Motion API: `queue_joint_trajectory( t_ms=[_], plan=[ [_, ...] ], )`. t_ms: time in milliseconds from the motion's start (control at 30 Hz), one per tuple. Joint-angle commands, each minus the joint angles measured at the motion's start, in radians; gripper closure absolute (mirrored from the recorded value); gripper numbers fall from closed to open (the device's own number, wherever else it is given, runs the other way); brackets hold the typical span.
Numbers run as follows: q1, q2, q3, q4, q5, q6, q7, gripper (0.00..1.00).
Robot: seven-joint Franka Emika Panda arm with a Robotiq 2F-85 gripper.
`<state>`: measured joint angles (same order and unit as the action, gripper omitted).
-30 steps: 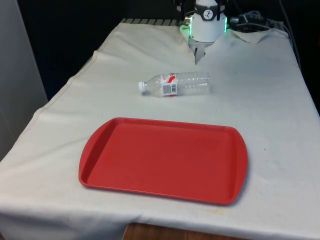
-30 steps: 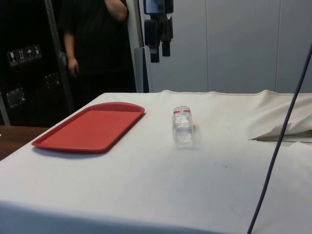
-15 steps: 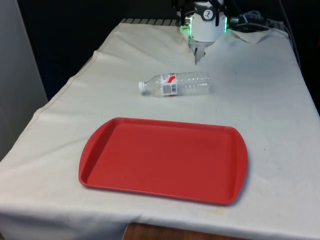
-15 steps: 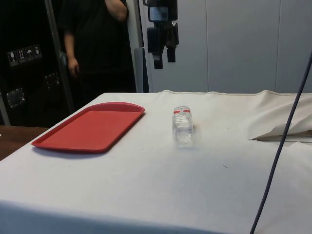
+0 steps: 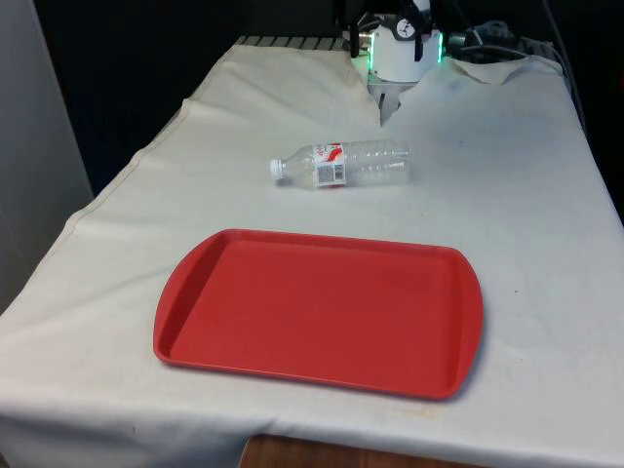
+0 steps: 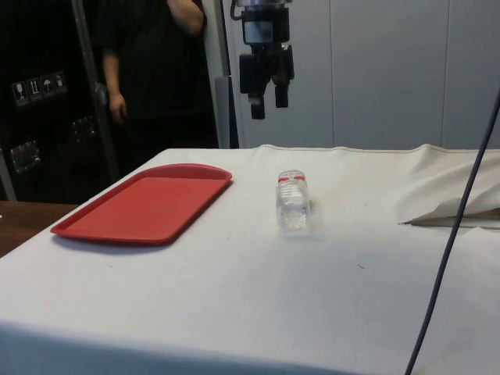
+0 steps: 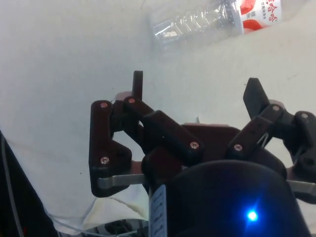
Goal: Place the bottle upright on the tray.
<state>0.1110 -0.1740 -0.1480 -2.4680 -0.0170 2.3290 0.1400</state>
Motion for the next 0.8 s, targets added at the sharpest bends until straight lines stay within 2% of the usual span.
queue_joint_trajectory(
  t_ms=[0, 100, 367, 433, 467, 667, 700, 767],
  plan=[
    [-0.003, 0.005, -0.001, -0.005, -0.003, 0.015, 0.013, 0.00],
    [-0.002, 0.008, -0.002, 0.000, 0.000, 0.005, 0.012, 0.00],
    [-0.009, 0.025, -0.010, -0.008, -0.003, 0.024, 0.052, 0.00],
    [-0.006, 0.025, -0.011, -0.004, 0.000, 0.010, 0.048, 0.00],
    [-0.010, 0.029, -0.012, -0.009, -0.003, 0.025, 0.059, 0.00],
    [-0.010, 0.042, -0.021, -0.009, -0.003, 0.029, 0.082, 0.00],
    [-0.007, 0.041, -0.021, -0.005, 0.000, 0.014, 0.075, 0.00],
    [-0.010, 0.046, -0.023, -0.009, -0.003, 0.029, 0.089, 0.00]
  ],
)
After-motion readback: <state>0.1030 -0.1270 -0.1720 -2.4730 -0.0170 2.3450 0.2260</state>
